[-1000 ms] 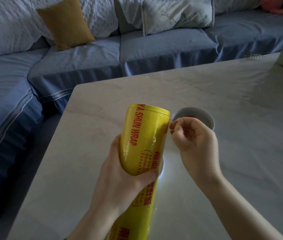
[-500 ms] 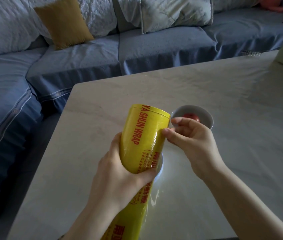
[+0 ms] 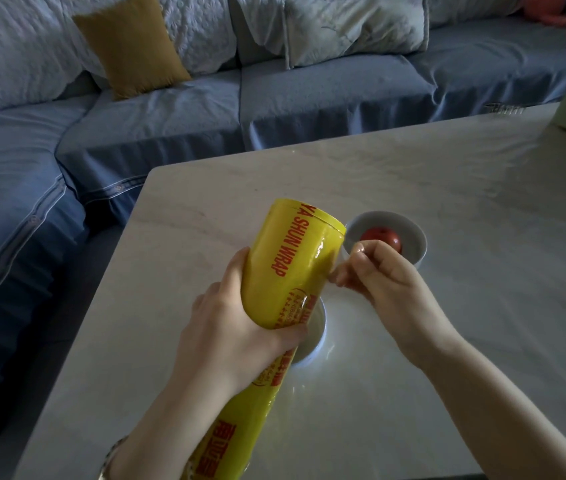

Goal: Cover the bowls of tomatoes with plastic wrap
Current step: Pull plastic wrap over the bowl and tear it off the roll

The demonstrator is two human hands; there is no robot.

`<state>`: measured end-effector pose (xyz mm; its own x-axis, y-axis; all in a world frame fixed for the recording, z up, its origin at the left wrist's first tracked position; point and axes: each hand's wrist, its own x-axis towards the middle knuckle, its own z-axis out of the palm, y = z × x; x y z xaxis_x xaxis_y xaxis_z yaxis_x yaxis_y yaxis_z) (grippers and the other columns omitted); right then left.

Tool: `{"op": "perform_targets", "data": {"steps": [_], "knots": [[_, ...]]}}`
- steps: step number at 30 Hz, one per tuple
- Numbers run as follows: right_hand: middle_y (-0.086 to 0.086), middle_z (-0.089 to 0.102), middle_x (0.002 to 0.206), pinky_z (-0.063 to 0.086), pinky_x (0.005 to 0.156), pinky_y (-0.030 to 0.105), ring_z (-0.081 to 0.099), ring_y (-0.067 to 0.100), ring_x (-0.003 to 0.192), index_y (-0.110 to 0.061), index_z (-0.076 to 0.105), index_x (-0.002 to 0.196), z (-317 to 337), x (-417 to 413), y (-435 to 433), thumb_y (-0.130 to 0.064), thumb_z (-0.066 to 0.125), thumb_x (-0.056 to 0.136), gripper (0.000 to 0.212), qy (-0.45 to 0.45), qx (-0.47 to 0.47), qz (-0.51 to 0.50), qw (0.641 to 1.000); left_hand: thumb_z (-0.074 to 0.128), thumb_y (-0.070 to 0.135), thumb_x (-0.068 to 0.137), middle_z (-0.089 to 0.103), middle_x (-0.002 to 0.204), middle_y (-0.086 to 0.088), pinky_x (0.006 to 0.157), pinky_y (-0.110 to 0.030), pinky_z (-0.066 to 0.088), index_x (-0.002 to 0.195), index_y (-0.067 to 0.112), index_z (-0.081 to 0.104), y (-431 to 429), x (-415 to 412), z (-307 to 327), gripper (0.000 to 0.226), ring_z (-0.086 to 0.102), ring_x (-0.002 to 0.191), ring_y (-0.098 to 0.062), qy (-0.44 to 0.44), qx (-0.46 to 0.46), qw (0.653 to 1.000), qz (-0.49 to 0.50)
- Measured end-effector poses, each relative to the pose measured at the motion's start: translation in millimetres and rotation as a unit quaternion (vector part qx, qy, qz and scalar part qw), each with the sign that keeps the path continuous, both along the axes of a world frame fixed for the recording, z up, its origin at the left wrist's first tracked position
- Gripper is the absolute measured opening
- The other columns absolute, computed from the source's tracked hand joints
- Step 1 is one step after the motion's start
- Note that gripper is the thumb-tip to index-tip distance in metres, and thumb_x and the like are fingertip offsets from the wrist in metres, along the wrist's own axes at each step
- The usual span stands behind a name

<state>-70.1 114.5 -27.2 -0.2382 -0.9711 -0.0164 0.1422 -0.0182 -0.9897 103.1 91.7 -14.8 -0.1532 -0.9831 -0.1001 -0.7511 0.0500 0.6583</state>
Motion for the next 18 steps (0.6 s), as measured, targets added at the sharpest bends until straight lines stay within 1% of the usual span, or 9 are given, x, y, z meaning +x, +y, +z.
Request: {"op": "perform_targets", "data": {"steps": [2, 4, 5, 7, 9, 11, 13, 16, 18], "knots": [[-0.002, 0.051, 0.059, 0.053, 0.069, 0.023, 0.052, 0.013, 0.064, -0.01, 0.044, 0.078, 0.7, 5.4, -1.3, -0.009, 0.034, 0.098, 0.023, -0.067, 0.014, 0.005, 0.998, 0.071, 0.066, 0.036, 0.06, 0.109, 0.013, 0.085, -0.047, 0.051, 0.131, 0.053, 0.023, -0.2, -0.5, -1.8, 0.108, 0.057, 0.105, -0.019, -0.004, 0.005, 1.0, 0.0], [-0.008, 0.049, 0.053, 0.053, 0.066, 0.028, 0.051, 0.009, 0.056, -0.01, 0.045, 0.08, 0.4, 9.2, -1.6, -0.017, 0.036, 0.098, 0.021, -0.076, 0.044, 0.025, 0.996, 0.07, 0.067, 0.036, 0.06, 0.109, 0.013, 0.084, -0.047, 0.051, 0.132, 0.053, 0.023, 1.0, -1.5, -4.0, 0.107, 0.057, 0.104, -0.019, -0.009, 0.007, 1.0, 0.0], [-0.01, 0.05, 0.051, 0.054, 0.067, 0.032, 0.052, 0.006, 0.053, -0.009, 0.046, 0.082, -0.5, 10.2, -1.8, -0.025, 0.039, 0.095, 0.021, -0.065, 0.056, 0.037, 0.996, 0.069, 0.067, 0.037, 0.06, 0.109, 0.012, 0.083, -0.047, 0.051, 0.132, 0.053, 0.022, 1.6, -1.8, -5.1, 0.107, 0.057, 0.104, -0.02, -0.013, 0.003, 1.0, 0.001], [-0.007, 0.054, 0.054, 0.056, 0.071, 0.035, 0.054, 0.007, 0.053, -0.008, 0.046, 0.086, -0.2, 10.6, -2.2, -0.04, 0.05, 0.081, 0.032, -0.024, 0.069, 0.051, 0.996, 0.069, 0.068, 0.038, 0.06, 0.11, 0.011, 0.083, -0.046, 0.051, 0.133, 0.052, 0.023, 2.1, -2.1, -7.0, 0.106, 0.057, 0.105, -0.021, -0.026, -0.007, 1.0, 0.0], [0.004, 0.06, 0.062, 0.057, 0.073, 0.038, 0.06, 0.012, 0.057, -0.008, 0.05, 0.089, 0.2, 9.2, -2.6, -0.038, 0.064, 0.071, 0.037, 0.027, 0.086, 0.04, 0.995, 0.071, 0.067, 0.041, 0.06, 0.112, 0.009, 0.084, -0.046, 0.05, 0.134, 0.05, 0.022, 2.6, -2.4, -7.5, 0.107, 0.056, 0.107, -0.022, -0.042, -0.008, 0.999, -0.001], [0.011, 0.066, 0.068, 0.056, 0.077, 0.041, 0.066, 0.017, 0.065, -0.012, 0.063, 0.082, 0.0, 5.8, -2.3, -0.03, 0.074, 0.072, 0.023, 0.102, 0.116, 0.045, 0.987, 0.075, 0.063, 0.045, 0.058, 0.116, 0.007, 0.085, -0.045, 0.049, 0.137, 0.047, 0.02, 4.0, -3.2, -6.7, 0.108, 0.054, 0.109, -0.023, -0.053, -0.009, 0.999, 0.001], [0.007, 0.069, 0.068, 0.057, 0.076, 0.033, 0.064, 0.014, 0.067, -0.017, 0.073, 0.074, 0.1, 3.2, 0.2, -0.028, 0.075, 0.072, 0.012, 0.13, 0.147, 0.079, 0.977, 0.077, 0.06, 0.047, 0.056, 0.119, 0.006, 0.086, -0.043, 0.048, 0.139, 0.045, 0.018, 5.6, -4.5, -5.5, 0.109, 0.052, 0.111, -0.023, -0.061, -0.013, 0.998, -0.002], [0.012, 0.067, 0.07, 0.047, 0.067, 0.028, 0.056, 0.013, 0.068, -0.015, 0.074, 0.075, -1.2, 1.1, 4.9, -0.028, 0.073, 0.074, 0.013, 0.14, 0.132, 0.082, 0.978, 0.076, 0.062, 0.047, 0.056, 0.12, 0.006, 0.088, -0.044, 0.048, 0.138, 0.046, 0.018, 3.2, -5.7, -5.1, 0.109, 0.052, 0.112, -0.023, -0.059, -0.007, 0.998, -0.002], [0.007, 0.07, 0.075, 0.048, 0.067, 0.019, 0.059, 0.007, 0.069, -0.013, 0.072, 0.077, -2.8, 3.7, 7.6, -0.024, 0.069, 0.079, 0.013, 0.097, 0.125, 0.096, 0.983, 0.073, 0.067, 0.043, 0.058, 0.117, 0.008, 0.088, -0.045, 0.049, 0.137, 0.048, 0.02, -1.1, -6.1, -4.5, 0.109, 0.055, 0.109, -0.021, -0.032, 0.004, 0.999, 0.008]]}}
